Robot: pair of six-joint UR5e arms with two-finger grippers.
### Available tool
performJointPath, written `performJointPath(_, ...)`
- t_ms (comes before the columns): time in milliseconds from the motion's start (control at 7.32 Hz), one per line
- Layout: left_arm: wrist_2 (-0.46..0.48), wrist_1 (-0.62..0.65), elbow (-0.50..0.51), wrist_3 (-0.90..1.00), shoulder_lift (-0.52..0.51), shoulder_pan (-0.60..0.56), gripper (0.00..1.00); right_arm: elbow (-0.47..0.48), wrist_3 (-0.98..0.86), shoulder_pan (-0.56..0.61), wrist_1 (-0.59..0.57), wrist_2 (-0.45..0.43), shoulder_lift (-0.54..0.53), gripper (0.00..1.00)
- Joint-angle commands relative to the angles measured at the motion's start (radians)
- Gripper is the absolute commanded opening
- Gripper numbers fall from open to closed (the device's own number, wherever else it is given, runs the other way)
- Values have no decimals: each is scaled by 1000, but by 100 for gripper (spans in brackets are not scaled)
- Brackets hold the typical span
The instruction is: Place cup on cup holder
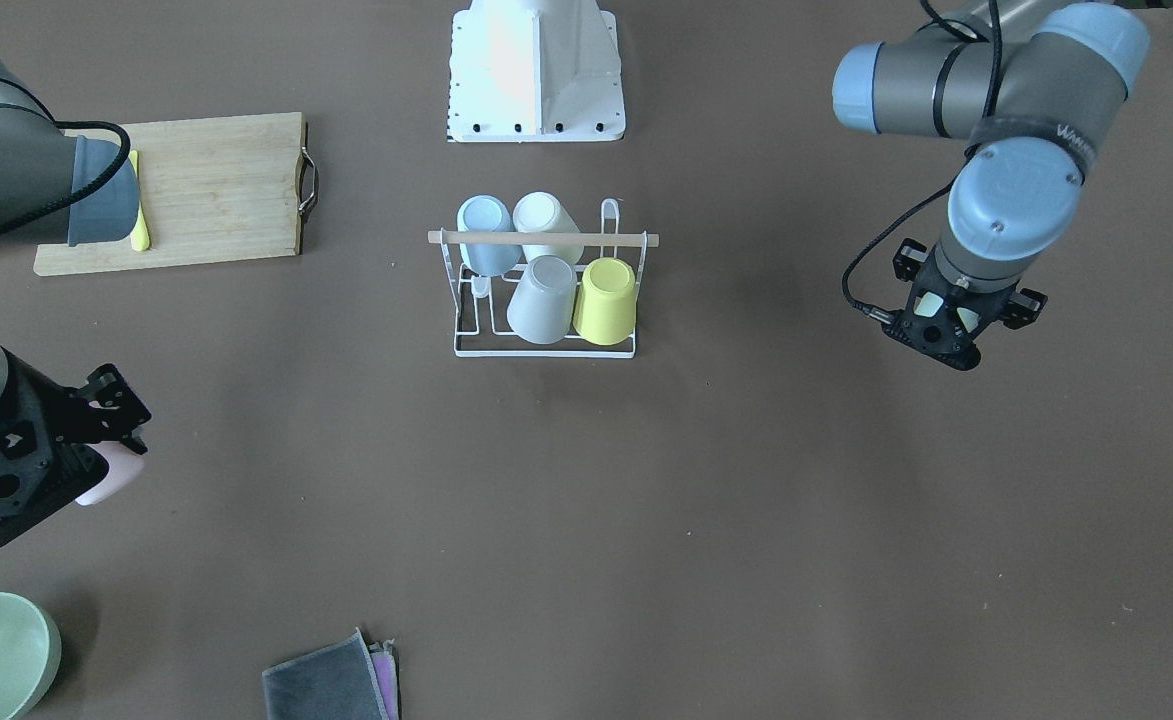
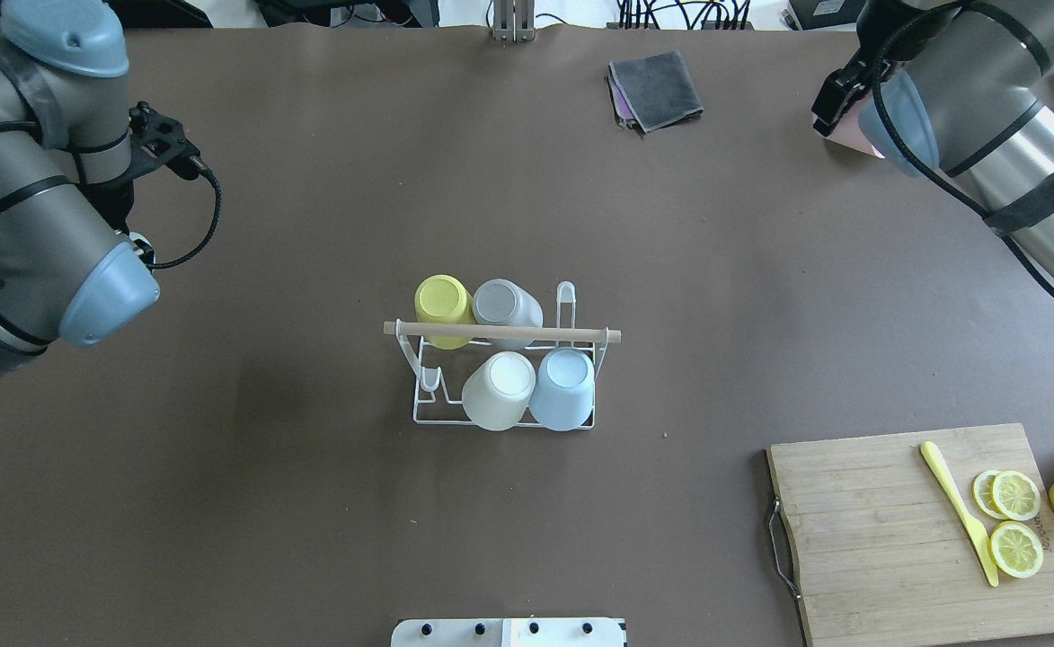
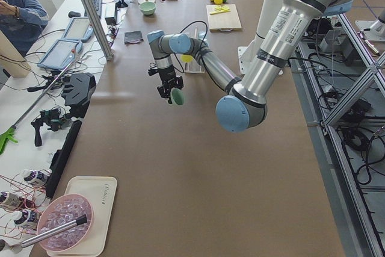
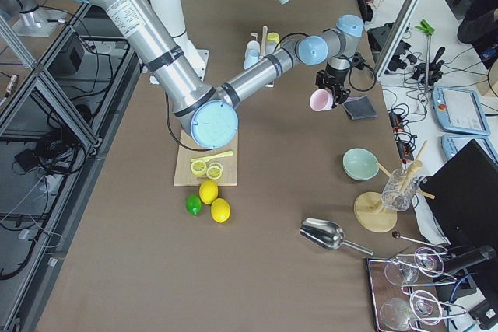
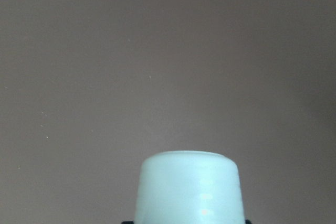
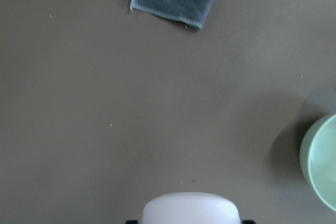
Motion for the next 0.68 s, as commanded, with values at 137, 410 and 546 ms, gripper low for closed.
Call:
performJointPath(137, -15, -465, -135, -223, 140, 4, 34, -29, 272, -47, 498, 4, -42, 0)
performJointPath(410, -3, -822, -198, -440, 217, 54, 33, -40, 426, -86, 773, -11, -54, 0)
performJointPath(546, 43, -971, -197, -477, 220, 85, 33, -44, 488, -86, 937, -11, -86, 0)
